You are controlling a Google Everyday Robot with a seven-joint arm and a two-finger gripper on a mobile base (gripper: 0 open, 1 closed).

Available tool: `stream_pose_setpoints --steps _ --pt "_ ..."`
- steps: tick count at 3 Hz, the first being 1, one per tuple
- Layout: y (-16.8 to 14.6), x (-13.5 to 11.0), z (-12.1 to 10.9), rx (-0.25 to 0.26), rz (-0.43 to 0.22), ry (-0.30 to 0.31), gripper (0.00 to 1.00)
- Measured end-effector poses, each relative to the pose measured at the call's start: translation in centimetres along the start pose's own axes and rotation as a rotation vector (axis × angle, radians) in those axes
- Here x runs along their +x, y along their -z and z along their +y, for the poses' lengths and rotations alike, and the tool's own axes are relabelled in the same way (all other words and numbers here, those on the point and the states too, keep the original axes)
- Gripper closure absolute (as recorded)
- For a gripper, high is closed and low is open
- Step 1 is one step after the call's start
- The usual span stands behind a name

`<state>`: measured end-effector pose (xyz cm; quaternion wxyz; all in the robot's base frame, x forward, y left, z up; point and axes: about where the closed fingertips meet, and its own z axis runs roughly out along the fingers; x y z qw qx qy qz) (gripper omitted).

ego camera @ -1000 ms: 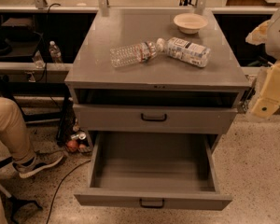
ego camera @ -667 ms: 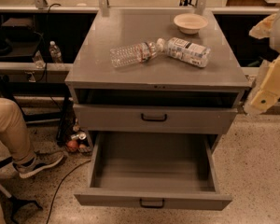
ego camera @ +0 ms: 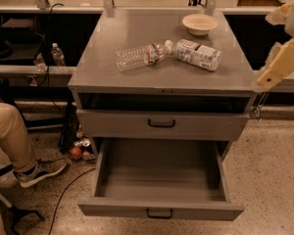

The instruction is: Place blue plastic bottle into middle drawer

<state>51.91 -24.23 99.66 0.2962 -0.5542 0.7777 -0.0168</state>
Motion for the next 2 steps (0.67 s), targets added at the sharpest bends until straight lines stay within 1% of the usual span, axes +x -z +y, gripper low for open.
stream_pose_setpoints --steps 1,2 --pt "-3.1 1.2 -3.5 0.021 -0.034 -0.068 0.00" --pt "-7.4 2.5 -6.9 0.027 -0.042 -0.188 0.00"
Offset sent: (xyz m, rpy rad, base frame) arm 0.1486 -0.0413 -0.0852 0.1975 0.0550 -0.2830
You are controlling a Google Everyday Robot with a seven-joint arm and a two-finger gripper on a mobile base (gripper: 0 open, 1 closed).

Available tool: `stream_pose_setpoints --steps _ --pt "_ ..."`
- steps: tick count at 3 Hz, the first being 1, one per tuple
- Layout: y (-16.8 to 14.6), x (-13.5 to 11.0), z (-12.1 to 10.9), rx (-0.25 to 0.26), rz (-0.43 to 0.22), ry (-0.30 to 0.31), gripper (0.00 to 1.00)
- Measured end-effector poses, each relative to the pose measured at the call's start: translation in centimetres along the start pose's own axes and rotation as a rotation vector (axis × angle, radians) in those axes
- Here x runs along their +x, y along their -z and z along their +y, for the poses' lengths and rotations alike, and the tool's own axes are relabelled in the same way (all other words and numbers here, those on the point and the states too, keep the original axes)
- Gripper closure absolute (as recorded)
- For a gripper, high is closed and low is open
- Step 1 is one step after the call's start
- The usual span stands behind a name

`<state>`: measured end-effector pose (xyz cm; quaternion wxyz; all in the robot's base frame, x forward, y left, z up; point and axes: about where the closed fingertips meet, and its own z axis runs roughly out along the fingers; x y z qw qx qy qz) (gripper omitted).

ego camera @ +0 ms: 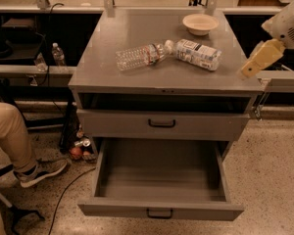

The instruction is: Place blue plastic bottle into middle drawer

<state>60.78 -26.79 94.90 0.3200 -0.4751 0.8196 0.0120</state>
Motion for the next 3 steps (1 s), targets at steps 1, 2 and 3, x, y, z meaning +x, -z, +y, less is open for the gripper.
stream_pose_setpoints --steps 1,2,3 --pt "-4.1 0.8 -2.6 -0.011 -0.003 -0.091 0.00" --pt "-4.1 0.8 -2.6 -0.012 -0.003 -0.091 0.00" --pt "-5.2 0.5 -2.9 -0.010 -0.023 -0.101 0.00"
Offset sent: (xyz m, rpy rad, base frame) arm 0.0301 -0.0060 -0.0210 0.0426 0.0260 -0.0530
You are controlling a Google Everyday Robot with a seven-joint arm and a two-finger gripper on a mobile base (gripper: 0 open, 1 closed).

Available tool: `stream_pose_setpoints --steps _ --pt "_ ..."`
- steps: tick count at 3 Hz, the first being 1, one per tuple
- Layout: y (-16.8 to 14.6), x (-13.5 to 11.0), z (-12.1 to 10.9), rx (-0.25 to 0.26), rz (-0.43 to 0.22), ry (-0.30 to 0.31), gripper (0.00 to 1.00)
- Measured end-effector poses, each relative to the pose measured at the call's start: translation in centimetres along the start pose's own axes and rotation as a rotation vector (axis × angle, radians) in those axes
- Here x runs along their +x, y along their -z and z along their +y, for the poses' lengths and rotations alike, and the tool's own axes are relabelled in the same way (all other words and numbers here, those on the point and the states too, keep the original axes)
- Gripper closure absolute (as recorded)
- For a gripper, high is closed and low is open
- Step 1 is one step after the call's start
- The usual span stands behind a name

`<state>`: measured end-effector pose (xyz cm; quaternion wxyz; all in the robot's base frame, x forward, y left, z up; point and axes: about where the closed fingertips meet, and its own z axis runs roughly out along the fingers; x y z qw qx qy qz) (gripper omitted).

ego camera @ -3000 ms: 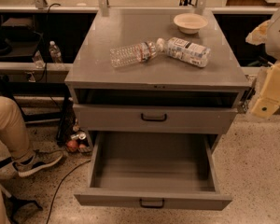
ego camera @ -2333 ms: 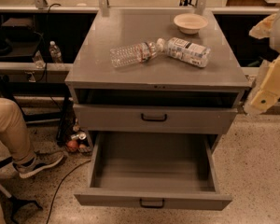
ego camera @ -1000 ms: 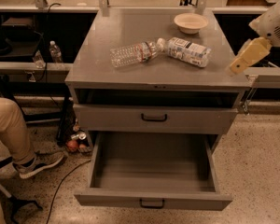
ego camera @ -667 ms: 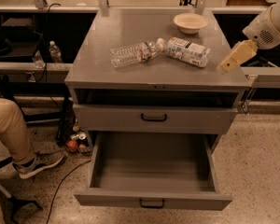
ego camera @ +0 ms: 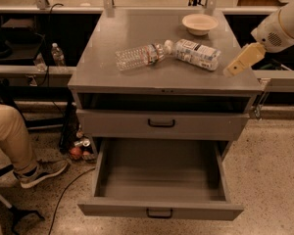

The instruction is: Place blue plastic bottle into middle drawer

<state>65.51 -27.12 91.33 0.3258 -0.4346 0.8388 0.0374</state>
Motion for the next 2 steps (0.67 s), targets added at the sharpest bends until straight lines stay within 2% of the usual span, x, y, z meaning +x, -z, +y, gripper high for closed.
stream_pose_setpoints --steps 2 --pt "-4.7 -1.5 -1.6 -0.014 0.010 0.012 0.00"
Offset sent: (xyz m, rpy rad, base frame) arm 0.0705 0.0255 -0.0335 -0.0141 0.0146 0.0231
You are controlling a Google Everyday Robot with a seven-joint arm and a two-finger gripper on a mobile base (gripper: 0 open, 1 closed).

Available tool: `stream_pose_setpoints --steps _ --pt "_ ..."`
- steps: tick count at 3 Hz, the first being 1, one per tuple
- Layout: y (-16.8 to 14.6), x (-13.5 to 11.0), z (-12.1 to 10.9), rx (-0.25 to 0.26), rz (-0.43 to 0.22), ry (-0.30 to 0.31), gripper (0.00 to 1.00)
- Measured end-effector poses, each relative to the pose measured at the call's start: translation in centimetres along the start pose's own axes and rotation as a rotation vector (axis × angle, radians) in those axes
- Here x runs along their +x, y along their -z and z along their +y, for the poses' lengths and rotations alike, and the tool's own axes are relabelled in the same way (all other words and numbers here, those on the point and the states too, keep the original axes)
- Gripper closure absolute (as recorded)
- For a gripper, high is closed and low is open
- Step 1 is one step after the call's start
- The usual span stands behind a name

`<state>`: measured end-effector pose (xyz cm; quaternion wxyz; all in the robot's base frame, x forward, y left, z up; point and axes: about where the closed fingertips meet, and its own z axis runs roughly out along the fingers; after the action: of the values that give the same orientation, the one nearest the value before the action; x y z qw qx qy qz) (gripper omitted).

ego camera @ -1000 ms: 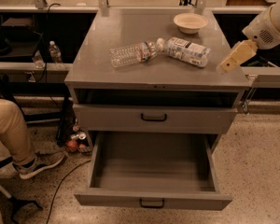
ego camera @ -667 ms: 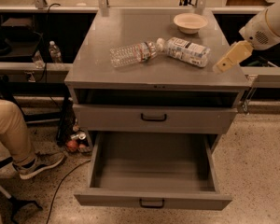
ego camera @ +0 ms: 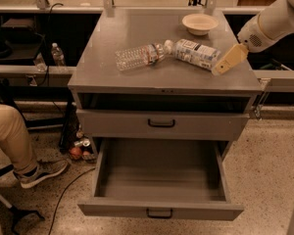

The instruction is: Place blue plastic bottle into middle drawer

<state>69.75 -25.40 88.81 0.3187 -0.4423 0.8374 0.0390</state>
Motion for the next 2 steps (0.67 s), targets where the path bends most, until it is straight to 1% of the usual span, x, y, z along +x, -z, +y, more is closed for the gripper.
stream_pose_setpoints --steps 1,2 --pt "-2.2 -0.7 -0.3 -0.024 0.009 0.003 0.00" --pt "-3.7 -1.1 -0.3 -0.043 0.017 0.000 0.00"
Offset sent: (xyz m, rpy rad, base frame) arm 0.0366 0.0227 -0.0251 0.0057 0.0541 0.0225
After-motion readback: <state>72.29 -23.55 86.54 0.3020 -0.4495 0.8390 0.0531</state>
